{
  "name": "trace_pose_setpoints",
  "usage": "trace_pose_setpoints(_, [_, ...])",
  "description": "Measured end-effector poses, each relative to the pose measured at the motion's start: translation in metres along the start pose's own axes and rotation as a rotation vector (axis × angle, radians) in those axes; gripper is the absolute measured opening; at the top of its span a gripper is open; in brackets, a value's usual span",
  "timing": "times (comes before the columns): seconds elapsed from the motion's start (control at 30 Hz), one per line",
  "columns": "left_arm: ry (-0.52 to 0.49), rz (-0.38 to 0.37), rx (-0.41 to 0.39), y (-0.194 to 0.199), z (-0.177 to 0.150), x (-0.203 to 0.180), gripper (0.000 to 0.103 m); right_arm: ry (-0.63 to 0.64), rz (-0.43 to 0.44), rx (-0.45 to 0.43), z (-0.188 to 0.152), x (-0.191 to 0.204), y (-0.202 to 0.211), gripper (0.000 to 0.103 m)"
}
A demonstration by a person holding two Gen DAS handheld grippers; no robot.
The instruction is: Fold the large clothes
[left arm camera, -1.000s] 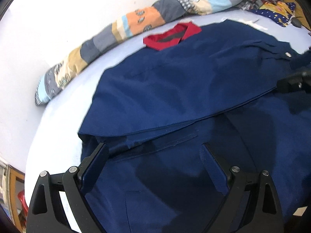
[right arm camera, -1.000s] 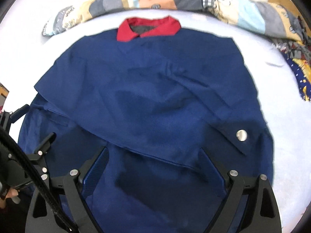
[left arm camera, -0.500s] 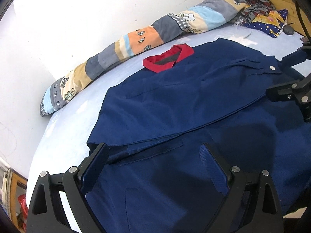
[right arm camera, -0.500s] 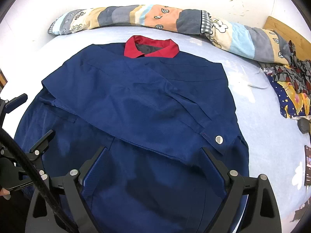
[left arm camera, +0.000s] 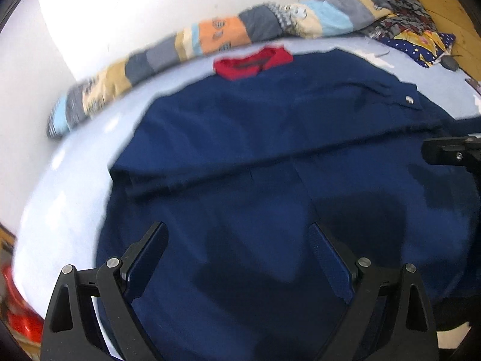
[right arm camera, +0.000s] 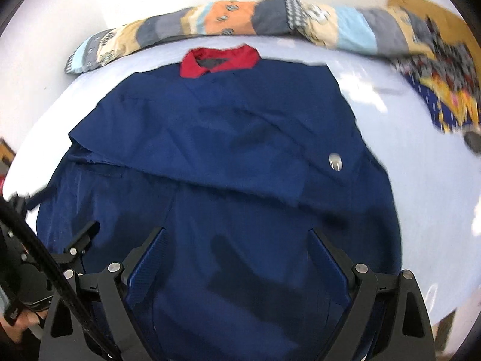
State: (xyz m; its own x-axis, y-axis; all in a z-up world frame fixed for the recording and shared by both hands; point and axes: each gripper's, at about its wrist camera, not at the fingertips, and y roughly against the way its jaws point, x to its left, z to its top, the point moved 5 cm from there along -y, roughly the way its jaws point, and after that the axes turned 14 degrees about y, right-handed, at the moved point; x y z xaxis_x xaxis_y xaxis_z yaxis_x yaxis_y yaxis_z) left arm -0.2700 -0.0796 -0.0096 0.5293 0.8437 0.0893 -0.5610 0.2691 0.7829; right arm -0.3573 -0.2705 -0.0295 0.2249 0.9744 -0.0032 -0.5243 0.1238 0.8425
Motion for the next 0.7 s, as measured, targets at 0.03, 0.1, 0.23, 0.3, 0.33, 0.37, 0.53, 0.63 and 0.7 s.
trace_pose_setpoints(0.03, [0.013,-0.005,0.023,-0.003,-0.005,0.0,0.094,-0.025,0.013,0.016,-0.007,-0.002,-0.003,0.095])
trace_pose_setpoints(0.1, [0.027,0.001,0.082,-0.013,-0.016,0.0,0.094,-0.068,0.045,0.049,-0.018,-0.005,-0.011,0.095])
trace_pose_setpoints(0.23, [0.084,-0.019,0.138,-0.022,-0.026,0.005,0.094,-0.128,0.102,0.102,-0.035,-0.007,-0.025,0.095])
trace_pose_setpoints(0.3, [0.113,-0.023,0.15,-0.02,-0.027,0.011,0.094,-0.149,0.116,0.084,-0.037,-0.01,-0.018,0.095])
trace_pose_setpoints(0.33, [0.133,-0.017,0.144,-0.017,-0.026,0.016,0.094,-0.164,0.12,0.067,-0.036,-0.014,-0.012,0.095])
trace_pose_setpoints(0.37, [0.157,-0.016,0.137,-0.012,-0.026,0.022,0.094,-0.184,0.125,0.045,-0.036,-0.019,-0.005,0.095])
trace_pose_setpoints(0.53, [0.272,-0.04,0.127,0.011,-0.019,0.065,0.094,-0.295,0.1,-0.041,-0.053,-0.058,0.035,0.095])
trace_pose_setpoints(0.63, [0.341,-0.005,0.106,0.021,-0.009,0.106,0.094,-0.337,0.065,-0.066,-0.063,-0.081,0.054,0.095])
trace_pose_setpoints(0.7, [0.381,0.01,0.106,0.022,-0.001,0.13,0.094,-0.336,0.042,-0.081,-0.061,-0.097,0.064,0.095])
